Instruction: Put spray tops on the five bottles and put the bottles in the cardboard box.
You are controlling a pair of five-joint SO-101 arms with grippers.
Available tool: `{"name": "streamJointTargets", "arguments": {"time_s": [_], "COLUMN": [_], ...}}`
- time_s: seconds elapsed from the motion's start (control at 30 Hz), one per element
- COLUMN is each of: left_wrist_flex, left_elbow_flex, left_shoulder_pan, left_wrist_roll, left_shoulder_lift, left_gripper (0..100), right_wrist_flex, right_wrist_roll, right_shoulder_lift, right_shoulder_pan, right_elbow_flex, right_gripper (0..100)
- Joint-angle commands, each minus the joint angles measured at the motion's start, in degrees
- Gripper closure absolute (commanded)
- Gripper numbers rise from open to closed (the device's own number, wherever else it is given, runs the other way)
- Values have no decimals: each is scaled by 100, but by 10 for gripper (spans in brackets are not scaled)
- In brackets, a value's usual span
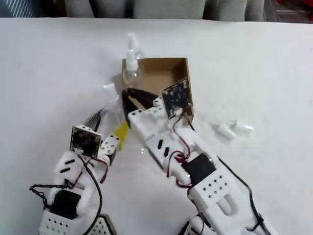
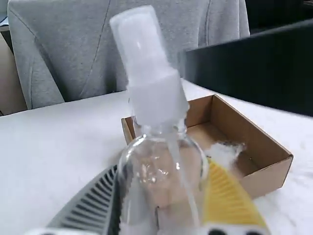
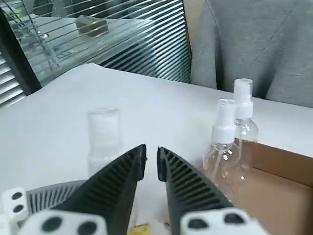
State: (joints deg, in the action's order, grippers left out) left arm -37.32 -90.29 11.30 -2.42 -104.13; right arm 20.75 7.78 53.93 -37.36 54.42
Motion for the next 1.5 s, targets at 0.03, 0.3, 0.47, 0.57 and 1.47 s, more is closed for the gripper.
{"name": "streamJointTargets", "arguments": {"time_s": [0.03, 0.3, 0.47, 0.57, 1.47], "left_wrist_flex": [202, 1046, 1495, 1688, 2031], "left_elbow_flex": [79, 18, 18, 53, 1705], "left_shoulder_pan": [31, -541, -549, -549, 356], "left_wrist_roll": [26, 853, 1248, 1248, 1257], "left_shoulder_lift": [-84, -75, -75, -66, 2993], "left_gripper": [980, 980, 980, 980, 980], "right_wrist_flex": [884, 1701, 1455, 1103, -453], "right_wrist_roll": [-44, -79, -62, -35, -70], "right_shoulder_lift": [611, 1640, 2123, 2422, 4813], "right_shoulder_pan": [312, 356, 347, 154, -1596], "right_elbow_flex": [-62, 747, 1486, 1952, 4246], "right_gripper": [983, 983, 983, 983, 983]}}
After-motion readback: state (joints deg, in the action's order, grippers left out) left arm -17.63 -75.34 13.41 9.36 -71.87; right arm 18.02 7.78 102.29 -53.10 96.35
